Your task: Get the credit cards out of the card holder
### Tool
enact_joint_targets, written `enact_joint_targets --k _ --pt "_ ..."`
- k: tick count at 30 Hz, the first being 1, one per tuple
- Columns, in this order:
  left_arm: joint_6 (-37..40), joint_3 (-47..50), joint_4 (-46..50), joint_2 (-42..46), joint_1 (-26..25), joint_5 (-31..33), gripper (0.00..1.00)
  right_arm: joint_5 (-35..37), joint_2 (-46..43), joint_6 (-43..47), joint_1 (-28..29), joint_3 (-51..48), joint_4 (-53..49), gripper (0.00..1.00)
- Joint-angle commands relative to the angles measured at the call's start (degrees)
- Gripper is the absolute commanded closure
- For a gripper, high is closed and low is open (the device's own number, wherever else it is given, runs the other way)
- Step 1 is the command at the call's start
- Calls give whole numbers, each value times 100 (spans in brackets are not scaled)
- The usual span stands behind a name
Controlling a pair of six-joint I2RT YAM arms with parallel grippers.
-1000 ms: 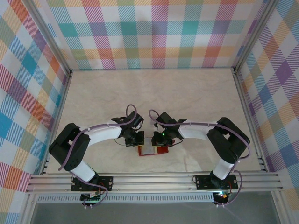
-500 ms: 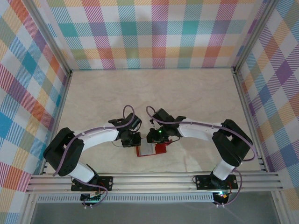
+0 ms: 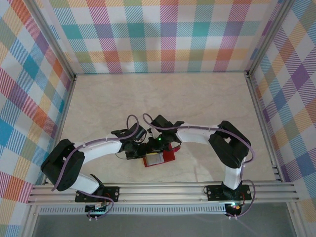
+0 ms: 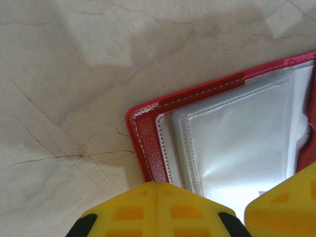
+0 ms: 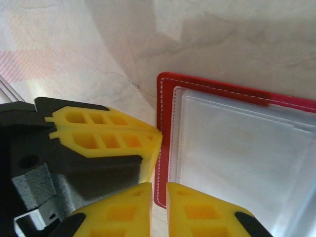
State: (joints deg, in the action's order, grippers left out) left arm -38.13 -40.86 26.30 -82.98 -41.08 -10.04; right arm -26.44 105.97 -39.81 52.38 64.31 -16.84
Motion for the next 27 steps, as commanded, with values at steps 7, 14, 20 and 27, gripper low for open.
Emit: enact_joint_targets --k 7,14,20,27 --pt "-97 243 -292 -265 64 -112 96 170 432 134 71 198 -500 85" --pt "-86 402 -330 -282 127 -101 97 857 309 167 71 99 -933 85" --pt "-19 413 -293 -295 160 -112 97 1176 171 212 71 99 -1123 77" --pt "75 406 -406 -402 178 -226 96 1706 -146 359 85 216 -1438 61"
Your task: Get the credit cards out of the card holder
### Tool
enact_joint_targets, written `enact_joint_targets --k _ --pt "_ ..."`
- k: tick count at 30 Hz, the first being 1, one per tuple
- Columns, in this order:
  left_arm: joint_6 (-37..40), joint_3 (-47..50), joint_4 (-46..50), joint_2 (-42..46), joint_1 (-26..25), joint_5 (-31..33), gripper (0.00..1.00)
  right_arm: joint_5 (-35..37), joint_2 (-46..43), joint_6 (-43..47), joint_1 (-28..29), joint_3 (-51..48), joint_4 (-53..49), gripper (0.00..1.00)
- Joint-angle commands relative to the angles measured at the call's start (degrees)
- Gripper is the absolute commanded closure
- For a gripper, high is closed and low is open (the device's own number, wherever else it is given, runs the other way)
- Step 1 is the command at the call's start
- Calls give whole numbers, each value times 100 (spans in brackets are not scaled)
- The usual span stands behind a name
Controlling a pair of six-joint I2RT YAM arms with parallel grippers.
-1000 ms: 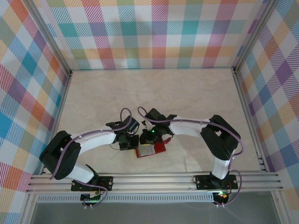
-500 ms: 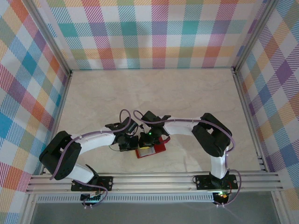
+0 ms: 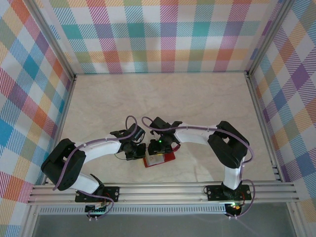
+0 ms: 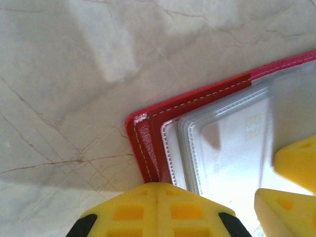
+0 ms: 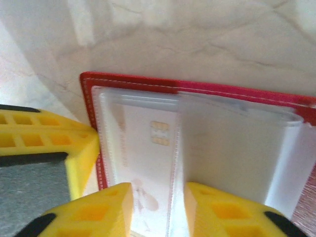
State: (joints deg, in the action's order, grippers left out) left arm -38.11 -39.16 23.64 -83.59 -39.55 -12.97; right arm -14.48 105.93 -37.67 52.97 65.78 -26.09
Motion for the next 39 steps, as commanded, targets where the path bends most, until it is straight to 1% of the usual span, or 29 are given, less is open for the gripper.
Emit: enact_joint_targets --k 1,7,10,14,19,23,32,39 --pt "91 217 -132 -382 29 67 96 623 -146 154 29 114 -600 58" --pt "146 93 -134 -521 35 41 96 1098 -138 235 29 295 -1020 50" --pt "193 32 -82 -570 35 32 96 1394 -143 243 31 354 -1228 49" --pt "276 -54 25 -597 35 100 96 1760 -195 240 13 366 -1434 50" --pt "364 -202 145 -674 44 190 96 2066 -262 266 -56 311 -1634 54" --pt "497 -411 257 -806 53 285 96 2061 -382 252 -125 124 -1617 59" --pt "727 -819 242 -1001 69 366 96 1905 -651 84 -140 -250 -1558 60" --pt "837 -1055 317 -1107 71 335 96 1584 -857 -152 -139 -712 -1360 60"
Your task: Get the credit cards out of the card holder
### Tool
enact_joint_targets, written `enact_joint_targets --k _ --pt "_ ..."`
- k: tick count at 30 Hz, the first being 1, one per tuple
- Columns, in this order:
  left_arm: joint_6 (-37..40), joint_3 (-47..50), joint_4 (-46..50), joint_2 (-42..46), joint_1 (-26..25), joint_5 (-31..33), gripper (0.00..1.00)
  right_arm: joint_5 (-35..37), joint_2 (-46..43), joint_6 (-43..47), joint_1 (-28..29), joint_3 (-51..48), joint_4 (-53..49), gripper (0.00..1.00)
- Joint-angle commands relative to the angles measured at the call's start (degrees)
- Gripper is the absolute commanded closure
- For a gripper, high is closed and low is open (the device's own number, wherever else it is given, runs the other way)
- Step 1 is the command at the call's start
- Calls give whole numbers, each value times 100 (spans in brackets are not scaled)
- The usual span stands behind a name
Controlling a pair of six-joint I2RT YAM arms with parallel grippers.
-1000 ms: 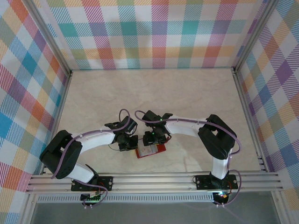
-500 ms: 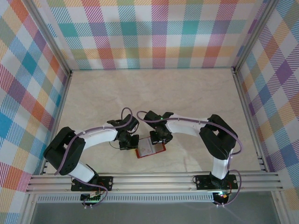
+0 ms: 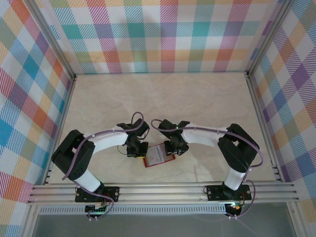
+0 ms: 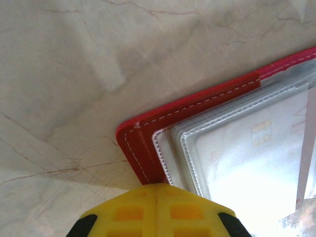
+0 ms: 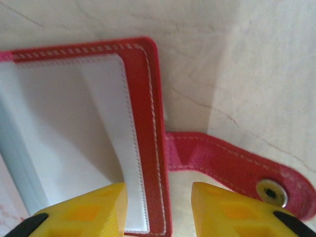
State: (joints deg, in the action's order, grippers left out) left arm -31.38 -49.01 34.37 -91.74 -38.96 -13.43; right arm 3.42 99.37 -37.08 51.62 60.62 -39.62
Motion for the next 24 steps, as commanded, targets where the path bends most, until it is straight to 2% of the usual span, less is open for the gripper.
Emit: enact_joint_targets --k 1,10,17,20,24 --pt "167 -92 -749 -287 12 377 96 -227 -239 -254 -2 -281 30 59" --pt "166 -211 -712 -241 13 337 95 -542 -591 -475 6 -733 210 62" --pt "108 -209 -450 157 11 446 95 -77 -1056 -476 15 -442 -318 60" --pt "77 -239 -346 341 11 417 95 -315 -1169 -480 20 -308 -145 60" --pt "21 -315 -312 460 11 271 95 -949 -1172 -604 0 -322 640 61"
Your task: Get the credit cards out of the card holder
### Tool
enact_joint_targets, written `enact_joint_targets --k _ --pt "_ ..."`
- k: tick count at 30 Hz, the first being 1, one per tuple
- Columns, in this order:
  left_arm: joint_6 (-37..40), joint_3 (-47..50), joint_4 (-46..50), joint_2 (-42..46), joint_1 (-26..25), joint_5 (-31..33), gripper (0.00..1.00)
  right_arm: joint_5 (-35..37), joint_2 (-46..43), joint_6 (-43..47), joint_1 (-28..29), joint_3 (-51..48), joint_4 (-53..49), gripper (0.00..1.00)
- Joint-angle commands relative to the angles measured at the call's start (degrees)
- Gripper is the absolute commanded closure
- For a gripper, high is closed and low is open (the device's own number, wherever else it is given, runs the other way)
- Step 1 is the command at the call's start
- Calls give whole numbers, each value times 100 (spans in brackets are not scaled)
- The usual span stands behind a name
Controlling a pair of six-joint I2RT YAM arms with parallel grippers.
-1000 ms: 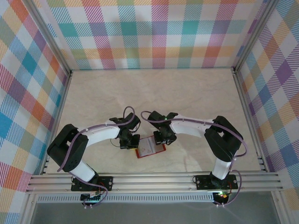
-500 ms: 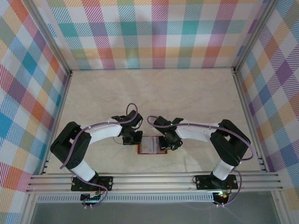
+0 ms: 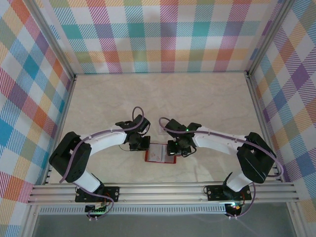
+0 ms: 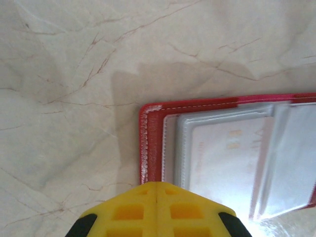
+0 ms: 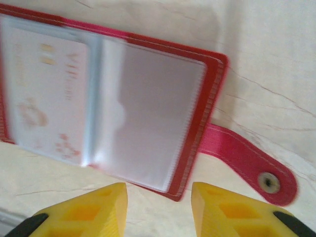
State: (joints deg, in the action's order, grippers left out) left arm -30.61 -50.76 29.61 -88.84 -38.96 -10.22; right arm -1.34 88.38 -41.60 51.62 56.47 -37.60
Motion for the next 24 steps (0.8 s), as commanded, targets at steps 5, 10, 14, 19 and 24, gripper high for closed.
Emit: enact_joint_targets --k 5,10,14,19,24 --pt "-136 -145 -120 -8 12 -468 94 -1132 301 -345 -96 34 1293 66" --pt "-127 -146 -307 -381 4 -699 93 -1476 678 -487 -219 -169 1903 72" --pt "-122 -99 -252 -605 2 -718 93 -1673 829 -517 -298 -327 2290 76" --pt "-225 131 -338 -553 -14 -754 93 -1780 908 -526 -328 -376 2515 76" --pt "-270 199 -333 -466 -15 -701 93 -1684 1022 -489 -328 -370 2417 76"
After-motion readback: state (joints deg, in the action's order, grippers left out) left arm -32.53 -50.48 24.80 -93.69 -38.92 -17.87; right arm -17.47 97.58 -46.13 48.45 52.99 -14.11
